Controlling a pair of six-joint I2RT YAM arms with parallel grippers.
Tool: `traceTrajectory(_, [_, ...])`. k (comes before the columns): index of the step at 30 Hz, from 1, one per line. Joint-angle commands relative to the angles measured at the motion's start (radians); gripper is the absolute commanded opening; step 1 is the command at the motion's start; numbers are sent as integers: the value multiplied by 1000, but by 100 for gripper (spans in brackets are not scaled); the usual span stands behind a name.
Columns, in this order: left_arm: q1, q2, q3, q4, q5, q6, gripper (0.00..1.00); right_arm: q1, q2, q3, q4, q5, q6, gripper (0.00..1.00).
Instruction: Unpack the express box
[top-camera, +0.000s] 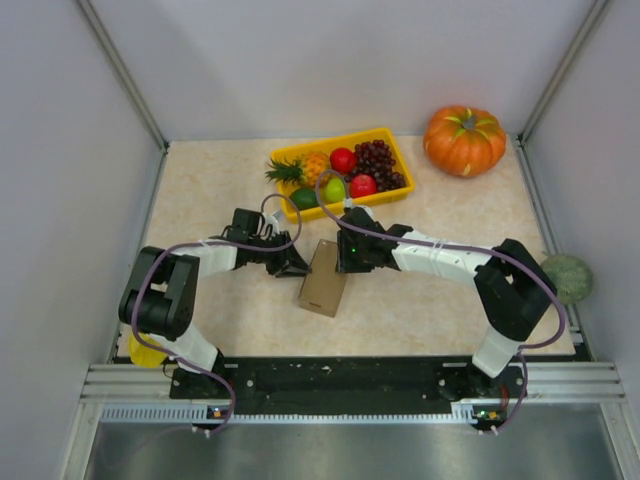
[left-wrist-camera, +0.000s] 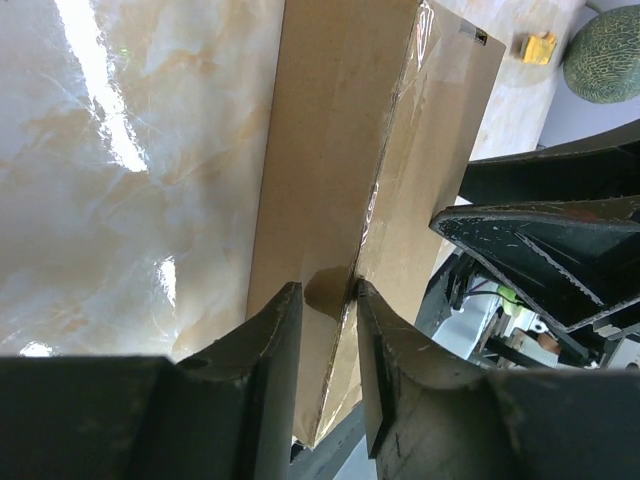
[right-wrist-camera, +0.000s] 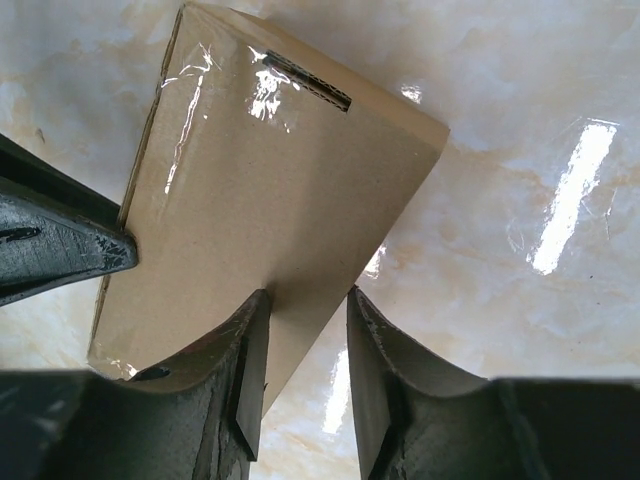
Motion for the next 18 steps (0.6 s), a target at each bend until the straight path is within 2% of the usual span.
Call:
traceTrajectory(1, [-3, 22, 17, -48, -20, 41, 31, 4, 23, -25, 0, 14, 18, 32])
traceTrajectory(9, [5, 3, 10, -88, -112, 44, 25, -12, 29, -48, -19, 17, 47, 19])
traceTrajectory(13, [15, 11, 13, -96, -97, 44, 25, -19, 45, -48, -37, 19, 64, 4])
traceTrajectory(18, [34, 28, 22, -123, -94, 49, 31, -22, 54, -46, -54, 25, 77, 2])
